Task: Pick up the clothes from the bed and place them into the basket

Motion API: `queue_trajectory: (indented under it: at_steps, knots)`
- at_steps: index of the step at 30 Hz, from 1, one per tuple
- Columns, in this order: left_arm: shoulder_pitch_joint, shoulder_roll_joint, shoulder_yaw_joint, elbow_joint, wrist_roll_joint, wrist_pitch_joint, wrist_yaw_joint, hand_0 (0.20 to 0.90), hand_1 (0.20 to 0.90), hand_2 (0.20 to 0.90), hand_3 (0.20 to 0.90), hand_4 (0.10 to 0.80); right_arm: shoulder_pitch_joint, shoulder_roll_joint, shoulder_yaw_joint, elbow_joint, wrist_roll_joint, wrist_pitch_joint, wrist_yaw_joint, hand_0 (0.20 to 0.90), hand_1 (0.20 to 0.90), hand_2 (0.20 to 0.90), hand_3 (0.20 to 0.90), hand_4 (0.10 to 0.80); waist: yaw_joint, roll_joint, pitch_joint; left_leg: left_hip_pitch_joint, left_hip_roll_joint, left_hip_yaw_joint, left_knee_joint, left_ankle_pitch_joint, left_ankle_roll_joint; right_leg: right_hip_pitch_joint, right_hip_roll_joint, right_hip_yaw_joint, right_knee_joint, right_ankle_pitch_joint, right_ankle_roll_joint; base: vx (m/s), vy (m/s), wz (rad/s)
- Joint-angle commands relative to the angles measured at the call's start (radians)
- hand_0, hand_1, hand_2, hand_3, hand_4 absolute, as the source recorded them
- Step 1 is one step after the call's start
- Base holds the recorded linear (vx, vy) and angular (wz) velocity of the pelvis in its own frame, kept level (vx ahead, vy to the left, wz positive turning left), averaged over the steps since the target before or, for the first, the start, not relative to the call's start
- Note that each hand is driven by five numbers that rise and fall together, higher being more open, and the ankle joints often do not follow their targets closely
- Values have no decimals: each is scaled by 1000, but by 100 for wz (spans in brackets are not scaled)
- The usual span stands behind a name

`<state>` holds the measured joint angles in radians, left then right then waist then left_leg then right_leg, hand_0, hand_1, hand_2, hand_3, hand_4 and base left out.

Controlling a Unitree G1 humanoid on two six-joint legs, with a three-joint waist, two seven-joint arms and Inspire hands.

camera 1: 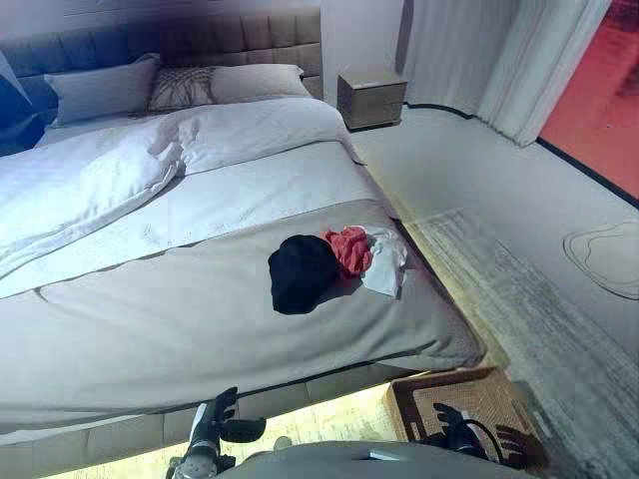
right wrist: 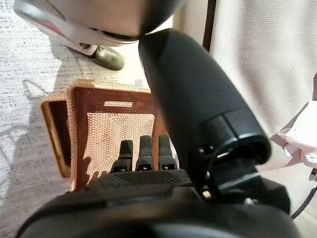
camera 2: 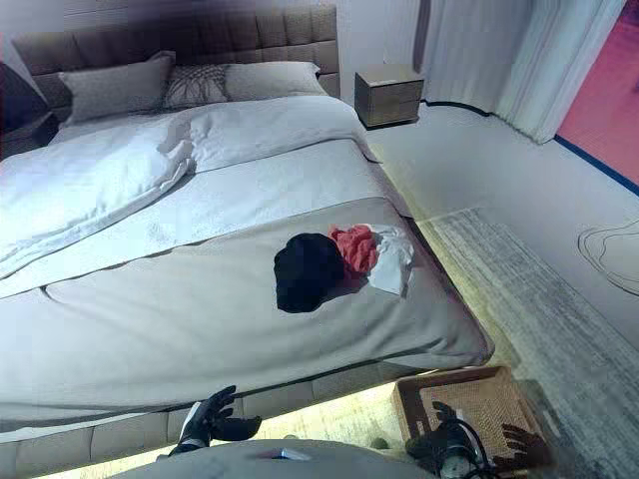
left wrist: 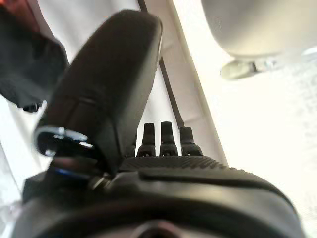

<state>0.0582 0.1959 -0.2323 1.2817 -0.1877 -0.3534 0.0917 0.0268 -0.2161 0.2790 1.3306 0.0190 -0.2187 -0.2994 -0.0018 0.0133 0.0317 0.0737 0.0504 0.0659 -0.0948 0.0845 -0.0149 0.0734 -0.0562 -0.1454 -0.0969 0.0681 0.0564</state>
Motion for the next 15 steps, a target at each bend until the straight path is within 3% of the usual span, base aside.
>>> queue_trajectory:
  at_steps: [1,5,15]
  knots:
    - [-89,-27,-2,-15,-10,-27,7,900,900,900,900,800,-96,35,-6,26,14,-21,17,900,900,900,900,800,2,-6,63,89,-18,23,8,-159,11,71,-40,-42,33,-102,29,0,0,0]
    - [-88,-25,8,-12,-33,-52,-32,900,900,900,900,800,-101,33,0,36,-13,-6,42,900,900,900,900,800,7,-8,63,92,-17,22,8,-161,10,77,-41,-46,31,-103,29,0,0,0]
    - [-88,-18,8,-9,-21,11,-46,900,900,900,900,800,-108,29,14,32,-14,38,102,900,900,900,900,800,14,-13,60,93,-16,18,8,-159,8,80,-40,-51,31,-104,29,0,0,0]
